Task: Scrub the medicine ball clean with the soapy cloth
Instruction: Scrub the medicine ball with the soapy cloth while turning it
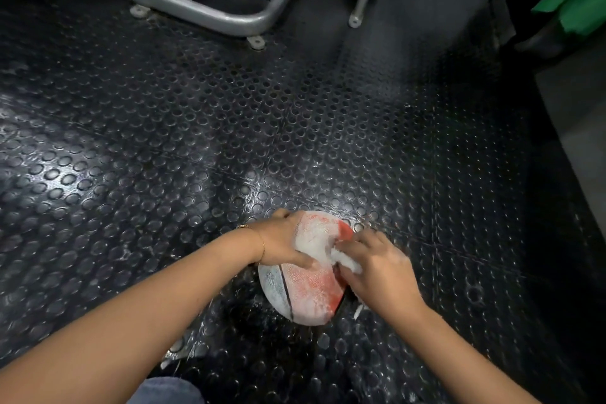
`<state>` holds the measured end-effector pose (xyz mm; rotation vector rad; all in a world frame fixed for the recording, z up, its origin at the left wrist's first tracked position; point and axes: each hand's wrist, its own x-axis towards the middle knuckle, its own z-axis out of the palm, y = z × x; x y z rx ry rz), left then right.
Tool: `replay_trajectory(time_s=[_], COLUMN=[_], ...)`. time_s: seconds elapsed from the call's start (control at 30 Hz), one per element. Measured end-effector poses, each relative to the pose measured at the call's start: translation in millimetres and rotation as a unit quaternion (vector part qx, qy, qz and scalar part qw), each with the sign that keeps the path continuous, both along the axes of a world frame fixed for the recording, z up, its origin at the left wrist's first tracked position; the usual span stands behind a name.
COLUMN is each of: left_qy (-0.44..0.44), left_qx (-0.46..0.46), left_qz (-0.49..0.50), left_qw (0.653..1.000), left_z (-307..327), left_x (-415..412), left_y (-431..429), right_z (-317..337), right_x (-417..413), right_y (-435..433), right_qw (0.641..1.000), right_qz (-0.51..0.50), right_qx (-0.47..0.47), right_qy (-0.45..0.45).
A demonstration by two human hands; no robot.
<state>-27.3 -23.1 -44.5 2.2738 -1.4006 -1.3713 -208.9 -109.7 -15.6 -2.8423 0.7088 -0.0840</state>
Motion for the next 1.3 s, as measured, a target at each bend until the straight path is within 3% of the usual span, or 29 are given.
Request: replay_trajectory(time_s=[0.17, 0.37, 0.53, 0.73, 0.93, 1.1, 1.3], left_qy=[-0.008, 0.029, 0.04, 0.053, 0.048, 0.049, 0.06], left_qx=[0.0, 0.011, 0.012, 0.025, 0.027, 0.027, 0.017], left_qz=[0.023, 0.055, 0.069, 0.083, 0.094, 0.106, 0.111], left_qw=[1.0, 0.998, 0.997, 0.995, 0.994, 0.993, 0.992], left_z=[-1.1, -3.0, -1.5, -5.7, -4.8, -7.5, -9.8], left_x=[-1.3, 7.5, 6.6, 11.8, 9.7, 9.7, 6.2], left_y=[-3.5, -4.9, -3.7, 0.0, 2.7, 3.8, 0.2], right_z=[-0.4, -1.0, -4.7, -11.2, -14.9, -17.2, -19.0], right_x=[12.0, -0.9, 17.5, -5.3, 9.3, -11.5, -5.2], right_y=[-16.0, -2.2, -16.8, 0.5, -15.5, -3.9, -15.1], right_qw=[0.998, 0.999, 0.998, 0.998, 0.995, 0.991, 0.993], right_qz=[-0.061, 0.018, -0.046, 0.027, -0.034, 0.064, 0.013], right_qx=[0.022, -0.006, 0.001, -0.022, -0.021, -0.047, -0.046], right_qy=[-0.011, -0.028, -0.037, -0.054, -0.089, -0.106, -0.106])
